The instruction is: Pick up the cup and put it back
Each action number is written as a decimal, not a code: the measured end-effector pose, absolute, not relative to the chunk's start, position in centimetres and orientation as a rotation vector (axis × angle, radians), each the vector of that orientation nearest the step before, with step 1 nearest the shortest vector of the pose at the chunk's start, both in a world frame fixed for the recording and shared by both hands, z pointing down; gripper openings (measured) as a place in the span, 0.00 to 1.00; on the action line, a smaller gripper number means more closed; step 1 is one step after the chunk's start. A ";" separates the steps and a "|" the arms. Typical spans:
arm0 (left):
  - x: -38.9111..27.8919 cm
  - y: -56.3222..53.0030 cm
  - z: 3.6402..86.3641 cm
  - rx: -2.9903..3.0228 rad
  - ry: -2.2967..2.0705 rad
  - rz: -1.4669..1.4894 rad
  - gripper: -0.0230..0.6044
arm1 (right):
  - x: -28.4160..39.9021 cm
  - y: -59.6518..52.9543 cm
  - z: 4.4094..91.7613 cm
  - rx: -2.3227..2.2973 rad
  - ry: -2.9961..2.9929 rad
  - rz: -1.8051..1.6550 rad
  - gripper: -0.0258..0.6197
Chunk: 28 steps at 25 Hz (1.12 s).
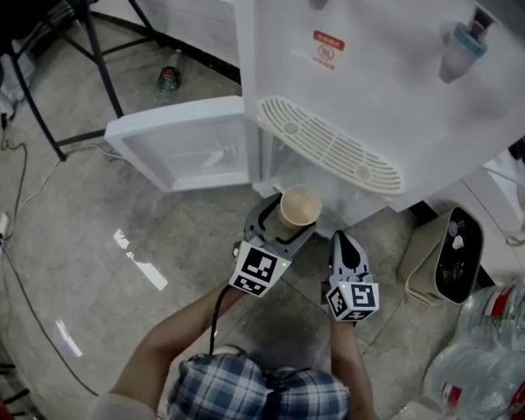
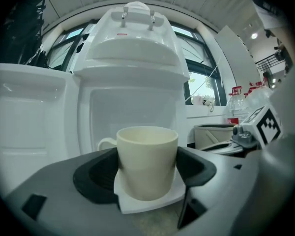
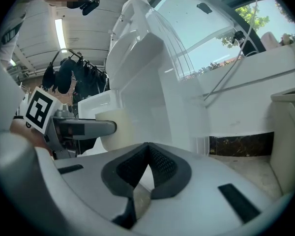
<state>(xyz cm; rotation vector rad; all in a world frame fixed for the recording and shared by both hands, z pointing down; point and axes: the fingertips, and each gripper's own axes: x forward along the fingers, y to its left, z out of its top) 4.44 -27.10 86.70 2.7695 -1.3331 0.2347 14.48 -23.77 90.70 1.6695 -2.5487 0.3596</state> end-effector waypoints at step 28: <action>5.9 -30.4 89.1 2.731 -1.375 0.238 0.63 | 14.3 -24.2 90.6 1.664 -2.554 0.354 0.07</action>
